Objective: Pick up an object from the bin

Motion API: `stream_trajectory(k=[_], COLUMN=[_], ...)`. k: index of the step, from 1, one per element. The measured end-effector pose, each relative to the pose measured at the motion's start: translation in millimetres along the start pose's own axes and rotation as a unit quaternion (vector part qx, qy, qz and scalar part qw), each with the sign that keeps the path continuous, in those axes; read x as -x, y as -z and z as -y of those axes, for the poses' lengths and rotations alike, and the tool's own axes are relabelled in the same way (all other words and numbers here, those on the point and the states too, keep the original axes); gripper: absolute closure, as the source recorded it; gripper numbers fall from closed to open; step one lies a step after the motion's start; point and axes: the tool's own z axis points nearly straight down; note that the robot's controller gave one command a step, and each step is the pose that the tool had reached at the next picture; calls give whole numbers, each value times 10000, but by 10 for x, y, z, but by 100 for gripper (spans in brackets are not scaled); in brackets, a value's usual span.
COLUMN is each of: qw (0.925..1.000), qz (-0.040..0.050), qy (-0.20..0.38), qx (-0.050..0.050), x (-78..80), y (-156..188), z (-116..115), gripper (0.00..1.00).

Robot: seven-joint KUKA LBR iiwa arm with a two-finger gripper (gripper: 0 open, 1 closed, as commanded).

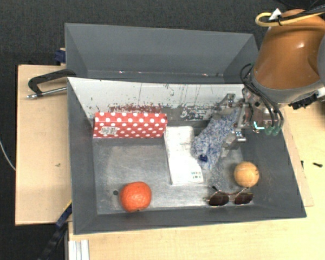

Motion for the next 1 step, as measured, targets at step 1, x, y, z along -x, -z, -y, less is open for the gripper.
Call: stream_trajectory(k=[1], qw=[10000], qz=[35], qy=[4], qx=[-3], x=[13], y=[34], z=[0], gripper=[0])
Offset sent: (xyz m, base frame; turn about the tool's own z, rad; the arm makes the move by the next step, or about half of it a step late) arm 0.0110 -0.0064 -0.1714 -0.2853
